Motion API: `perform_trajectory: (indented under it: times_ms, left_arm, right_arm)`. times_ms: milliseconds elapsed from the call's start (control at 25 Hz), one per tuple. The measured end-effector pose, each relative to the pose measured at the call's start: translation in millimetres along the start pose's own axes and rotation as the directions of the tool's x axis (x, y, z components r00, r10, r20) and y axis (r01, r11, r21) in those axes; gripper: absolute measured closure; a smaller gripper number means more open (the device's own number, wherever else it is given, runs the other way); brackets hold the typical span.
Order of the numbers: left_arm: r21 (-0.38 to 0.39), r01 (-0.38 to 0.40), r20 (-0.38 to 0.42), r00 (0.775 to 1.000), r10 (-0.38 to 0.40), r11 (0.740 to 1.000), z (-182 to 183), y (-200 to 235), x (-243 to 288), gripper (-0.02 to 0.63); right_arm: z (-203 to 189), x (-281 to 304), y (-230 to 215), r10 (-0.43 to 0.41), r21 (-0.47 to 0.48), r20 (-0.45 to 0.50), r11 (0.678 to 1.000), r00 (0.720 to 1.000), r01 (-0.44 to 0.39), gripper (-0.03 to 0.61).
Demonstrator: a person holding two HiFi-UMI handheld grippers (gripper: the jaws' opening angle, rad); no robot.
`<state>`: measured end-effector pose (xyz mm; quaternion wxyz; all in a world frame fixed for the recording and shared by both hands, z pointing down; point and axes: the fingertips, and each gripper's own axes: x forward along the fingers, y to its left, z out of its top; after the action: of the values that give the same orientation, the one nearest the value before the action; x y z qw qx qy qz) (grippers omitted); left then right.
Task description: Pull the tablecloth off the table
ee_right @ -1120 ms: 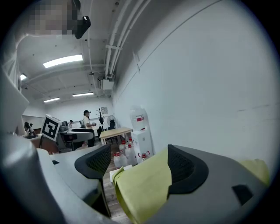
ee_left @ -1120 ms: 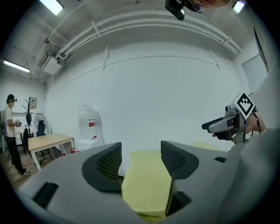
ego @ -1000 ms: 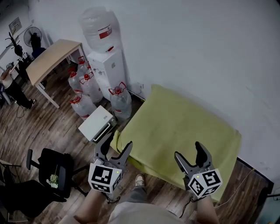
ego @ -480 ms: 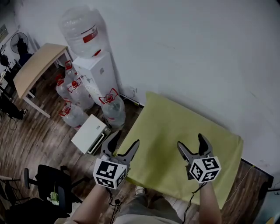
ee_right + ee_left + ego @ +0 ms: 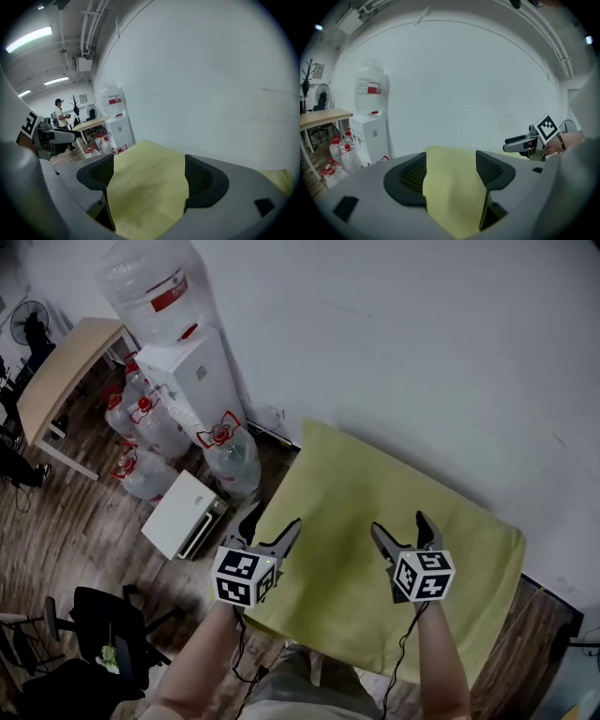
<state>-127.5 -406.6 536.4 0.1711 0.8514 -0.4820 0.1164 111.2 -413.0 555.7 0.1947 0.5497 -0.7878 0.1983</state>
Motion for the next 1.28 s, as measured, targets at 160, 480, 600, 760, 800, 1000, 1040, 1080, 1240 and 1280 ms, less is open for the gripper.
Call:
perform_trajectory:
  times_ms: [160,480,600,760,800,1000,1040,1080,1240,1280]
  left_arm:
    - [0.033,0.006,-0.075,0.997,-0.004,0.999,-38,4,35,0.282]
    - [-0.018,-0.026,-0.190,0.982,0.022,0.999,-94,15,77,0.282]
    - [-0.011,-0.041,-0.218,0.975,0.038,0.999,-114,16,86,0.282]
    - [-0.028,-0.073,-0.277,0.959,0.062,0.997,-142,16,92,0.282]
    - [-0.030,-0.078,-0.289,0.955,0.066,0.996,-147,16,93,0.282]
    - [0.098,-0.075,-0.363,0.926,0.106,0.992,-165,9,98,0.267]
    - [0.105,-0.069,-0.375,0.921,0.104,0.992,-167,8,99,0.265]
    - [0.103,-0.070,-0.381,0.919,0.104,0.992,-167,8,99,0.265]
    - [0.091,-0.102,-0.379,0.916,0.129,0.991,-170,8,99,0.278]
    - [0.091,-0.106,-0.378,0.916,0.132,0.990,-173,5,99,0.305]
  right_arm:
    - [-26,25,-33,-0.056,-0.029,-0.072,0.998,0.996,0.054,0.118]
    - [-72,61,-79,-0.095,-0.006,-0.154,0.995,0.984,0.095,0.118]
    - [-93,71,-93,-0.113,0.012,-0.177,0.993,0.978,0.117,0.117]
    - [-114,76,-106,-0.125,0.027,-0.201,0.991,0.972,0.133,0.113]
    - [-119,77,-108,-0.126,0.030,-0.209,0.990,0.970,0.135,0.110]
    - [-135,82,-114,-0.145,-0.007,-0.240,0.989,0.960,0.147,0.103]
    - [-135,82,-114,-0.146,-0.002,-0.241,0.989,0.959,0.149,0.103]
    - [-136,82,-114,-0.145,0.004,-0.243,0.989,0.959,0.151,0.103]
    - [-137,79,-113,-0.152,0.010,-0.251,0.987,0.956,0.160,0.104]
    - [-137,79,-112,-0.151,0.008,-0.254,0.987,0.955,0.158,0.105]
